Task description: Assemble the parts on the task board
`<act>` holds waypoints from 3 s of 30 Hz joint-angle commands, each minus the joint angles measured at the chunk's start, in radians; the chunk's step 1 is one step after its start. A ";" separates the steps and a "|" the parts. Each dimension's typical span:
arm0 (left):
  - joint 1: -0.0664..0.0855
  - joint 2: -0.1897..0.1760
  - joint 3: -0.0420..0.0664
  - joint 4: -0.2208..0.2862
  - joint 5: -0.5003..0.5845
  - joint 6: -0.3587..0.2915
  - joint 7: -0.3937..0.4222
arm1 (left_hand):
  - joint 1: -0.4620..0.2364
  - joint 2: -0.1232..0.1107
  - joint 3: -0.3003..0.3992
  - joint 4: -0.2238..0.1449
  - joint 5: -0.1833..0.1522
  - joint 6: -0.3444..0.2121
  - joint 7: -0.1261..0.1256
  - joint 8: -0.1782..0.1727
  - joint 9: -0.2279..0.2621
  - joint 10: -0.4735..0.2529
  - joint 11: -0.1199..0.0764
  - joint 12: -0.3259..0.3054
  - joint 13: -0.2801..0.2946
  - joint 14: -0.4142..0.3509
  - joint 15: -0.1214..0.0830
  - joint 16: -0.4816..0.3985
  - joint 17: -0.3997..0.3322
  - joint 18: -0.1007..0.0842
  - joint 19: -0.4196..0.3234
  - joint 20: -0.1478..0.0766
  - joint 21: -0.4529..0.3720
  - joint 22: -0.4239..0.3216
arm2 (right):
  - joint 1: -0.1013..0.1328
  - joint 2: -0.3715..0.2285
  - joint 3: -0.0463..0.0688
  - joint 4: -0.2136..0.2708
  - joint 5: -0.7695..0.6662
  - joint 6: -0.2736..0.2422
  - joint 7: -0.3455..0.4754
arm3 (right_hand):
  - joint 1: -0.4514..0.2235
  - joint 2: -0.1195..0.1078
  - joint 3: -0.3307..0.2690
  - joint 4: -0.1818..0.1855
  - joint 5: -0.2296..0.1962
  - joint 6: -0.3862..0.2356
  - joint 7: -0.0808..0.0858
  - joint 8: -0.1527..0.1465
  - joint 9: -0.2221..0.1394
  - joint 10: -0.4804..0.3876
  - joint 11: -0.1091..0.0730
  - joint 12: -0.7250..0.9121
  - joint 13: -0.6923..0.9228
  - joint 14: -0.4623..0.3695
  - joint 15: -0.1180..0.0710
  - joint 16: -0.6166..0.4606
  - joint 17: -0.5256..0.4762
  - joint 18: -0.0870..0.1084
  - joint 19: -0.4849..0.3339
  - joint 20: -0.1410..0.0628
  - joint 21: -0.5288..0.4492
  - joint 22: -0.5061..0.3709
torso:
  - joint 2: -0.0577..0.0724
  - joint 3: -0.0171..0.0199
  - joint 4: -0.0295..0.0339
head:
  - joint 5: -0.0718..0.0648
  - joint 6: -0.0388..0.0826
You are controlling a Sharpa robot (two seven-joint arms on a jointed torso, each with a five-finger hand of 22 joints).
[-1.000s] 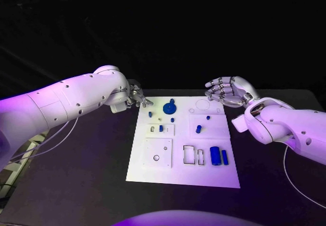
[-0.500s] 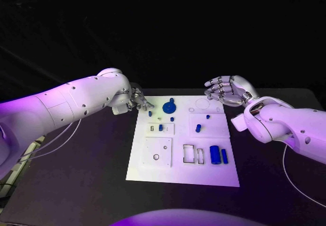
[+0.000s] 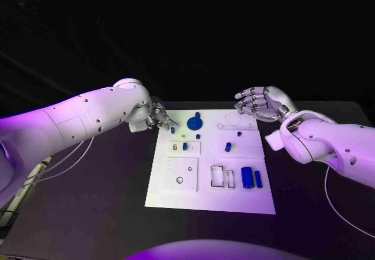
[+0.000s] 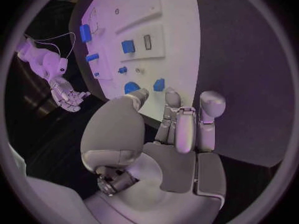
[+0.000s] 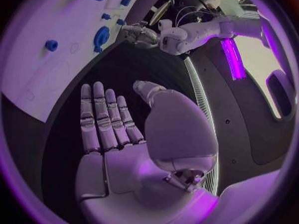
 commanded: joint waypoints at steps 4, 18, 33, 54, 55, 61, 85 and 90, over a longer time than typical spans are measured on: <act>0.000 0.006 -0.002 -0.003 0.012 0.034 0.004 | 0.008 0.013 -0.004 -0.001 0.002 0.011 -0.001 0.002 -0.002 0.011 -0.001 0.007 0.002 0.037 -0.001 0.006 0.042 0.001 0.007 0.000 0.006 0.003 | 0.000 0.002 0.000 0.000 0.000 0.006 0.009 | -0.010 0.003 -0.007 0.001 0.004 -0.009 0.097 0.004 -0.001 -0.004 0.001 0.004 -0.001 0.002 0.002 -0.006 -0.001 0.010 0.007 0.004 -0.004 -0.001 | 0.000 0.0006 0.0002 | -0.001 -0.001; 0.000 0.013 -0.004 -0.009 0.015 0.033 0.007 | 0.065 0.033 0.004 -0.004 0.004 0.019 -0.004 0.000 -0.006 0.015 -0.005 0.010 0.002 0.039 -0.004 0.009 0.048 -0.001 0.010 -0.003 0.013 0.014 | 0.000 0.002 0.000 0.001 0.000 0.006 0.009 | -0.010 0.003 -0.007 0.001 0.004 -0.009 0.097 0.004 -0.001 -0.004 0.001 0.004 -0.001 0.002 0.002 -0.006 -0.001 0.010 0.007 0.004 -0.004 -0.001 | 0.000 0.0004 0.0001 | -0.003 -0.004; -0.002 0.018 -0.008 -0.017 0.023 0.033 0.015 | 0.168 0.061 0.046 -0.016 0.001 0.026 -0.011 0.003 -0.008 0.022 -0.012 0.013 0.003 0.042 -0.010 0.014 0.056 -0.002 0.013 -0.006 0.021 0.027 | 0.000 0.003 0.000 0.000 0.000 0.007 0.009 | -0.010 0.004 -0.008 0.001 0.005 -0.009 0.097 0.005 -0.002 -0.004 0.001 0.005 -0.004 0.003 0.002 -0.008 -0.002 0.011 0.008 0.004 -0.005 -0.004 | 0.000 0.0000 0.0009 | -0.006 -0.008; -0.002 -0.003 -0.007 0.002 0.073 -0.018 0.032 | 0.206 0.004 0.471 -0.190 0.013 0.026 -0.014 0.077 0.049 0.080 -0.019 0.025 0.036 0.051 -0.018 0.020 0.072 -0.010 0.036 -0.013 0.059 0.086 | 0.000 0.002 0.000 -0.001 0.000 0.008 0.008 | -0.010 0.004 -0.008 0.001 0.005 -0.009 0.097 0.005 -0.002 -0.004 0.001 0.005 -0.004 0.003 0.002 -0.008 -0.002 0.011 0.008 0.004 -0.005 -0.004 | -0.002 -0.0008 0.0018 | -0.003 -0.008; -0.002 -0.009 -0.006 0.010 0.077 -0.024 0.032 | 0.199 -0.001 0.482 -0.195 0.014 0.028 -0.015 0.080 0.052 0.085 -0.020 0.027 0.040 0.052 -0.019 0.021 0.074 -0.011 0.038 -0.013 0.061 0.090 | 0.000 0.002 0.000 0.000 0.000 0.008 0.008 | -0.010 0.004 -0.008 0.001 0.005 -0.009 0.097 0.005 -0.002 -0.004 0.001 0.005 -0.004 0.003 0.002 -0.008 -0.002 0.011 0.008 0.004 -0.005 -0.004 | -0.002 -0.0008 0.0019 | -0.003 -0.008; -0.002 -0.057 -0.004 0.083 0.108 -0.063 0.031 | 0.163 -0.023 0.523 -0.220 0.039 0.042 -0.023 0.095 0.063 0.124 -0.028 0.052 0.083 0.057 -0.026 0.023 0.081 -0.016 0.057 -0.020 0.077 0.120 | 0.000 0.000 0.000 0.000 0.000 0.008 0.008 | -0.010 0.004 -0.008 0.001 0.005 -0.009 0.097 0.005 -0.002 -0.004 0.001 0.005 -0.004 0.003 0.002 -0.008 -0.002 0.011 0.008 0.004 -0.005 -0.004 | -0.003 -0.0009 0.0024 | -0.002 -0.008; -0.049 -0.198 -0.006 0.349 0.050 -0.219 0.061 | 0.050 -0.078 0.563 -0.284 0.287 0.095 -0.054 0.139 0.095 0.239 -0.057 0.128 0.250 0.069 -0.053 0.034 0.110 -0.032 0.109 -0.046 0.125 0.210 | 0.000 -0.010 0.000 0.004 0.001 0.008 0.008 | -0.012 0.005 -0.009 0.002 0.005 -0.009 0.097 0.006 -0.003 -0.004 0.001 0.007 -0.006 0.005 0.002 -0.010 -0.003 0.011 0.009 0.004 -0.007 -0.007 | -0.003 -0.0034 0.0066 | 0.004 -0.009; -0.064 -0.199 -0.007 0.359 0.035 -0.228 0.057 | 0.043 -0.081 0.564 -0.285 0.299 0.098 -0.056 0.144 0.099 0.245 -0.059 0.132 0.260 0.070 -0.055 0.035 0.111 -0.032 0.108 -0.047 0.125 0.210 | 0.000 -0.011 0.000 0.004 0.001 0.008 0.008 | -0.012 0.005 -0.009 0.002 0.005 -0.009 0.097 0.006 -0.003 -0.004 0.001 0.007 -0.006 0.005 0.002 -0.010 -0.003 0.011 0.009 0.004 -0.007 -0.007 | -0.002 -0.0019 0.0041 | 0.005 -0.009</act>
